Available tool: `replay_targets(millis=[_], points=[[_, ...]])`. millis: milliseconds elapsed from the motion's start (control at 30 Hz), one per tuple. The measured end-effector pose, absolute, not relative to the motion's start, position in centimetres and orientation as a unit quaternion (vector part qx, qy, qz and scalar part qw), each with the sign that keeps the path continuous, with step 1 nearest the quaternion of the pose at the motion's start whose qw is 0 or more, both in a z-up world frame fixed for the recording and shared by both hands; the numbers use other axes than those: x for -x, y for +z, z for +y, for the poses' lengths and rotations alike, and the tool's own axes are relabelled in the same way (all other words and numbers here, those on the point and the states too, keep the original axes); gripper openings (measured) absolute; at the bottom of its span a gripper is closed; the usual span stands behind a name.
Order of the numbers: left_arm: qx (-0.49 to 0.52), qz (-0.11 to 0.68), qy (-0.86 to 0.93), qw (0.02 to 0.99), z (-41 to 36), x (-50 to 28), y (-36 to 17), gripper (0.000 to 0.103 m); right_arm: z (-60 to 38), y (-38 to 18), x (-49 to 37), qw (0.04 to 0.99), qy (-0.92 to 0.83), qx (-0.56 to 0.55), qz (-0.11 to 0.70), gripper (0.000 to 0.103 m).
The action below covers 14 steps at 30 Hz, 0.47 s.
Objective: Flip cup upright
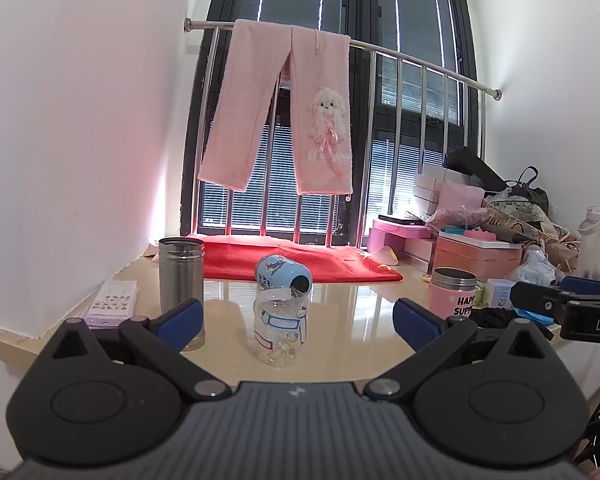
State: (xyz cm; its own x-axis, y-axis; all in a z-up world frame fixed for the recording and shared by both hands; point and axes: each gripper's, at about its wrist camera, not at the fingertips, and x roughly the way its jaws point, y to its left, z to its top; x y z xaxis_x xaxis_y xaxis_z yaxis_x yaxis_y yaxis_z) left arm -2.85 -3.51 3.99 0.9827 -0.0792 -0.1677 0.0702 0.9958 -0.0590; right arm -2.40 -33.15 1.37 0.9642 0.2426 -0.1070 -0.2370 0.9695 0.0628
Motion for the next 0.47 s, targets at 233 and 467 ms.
replay_targets(millis=[233, 467], points=[[0.025, 0.083, -0.04, 0.995, -3.47, 2.95, 3.94, 0.103, -33.08, 1.38, 2.39, 0.991, 0.12, -0.024, 0.057, 0.103], [0.02, 0.079, -0.042, 0.996, -3.56, 3.05, 4.03, 0.103, -33.05, 1.39, 2.4, 0.991, 0.121, -0.024, 0.057, 0.103]])
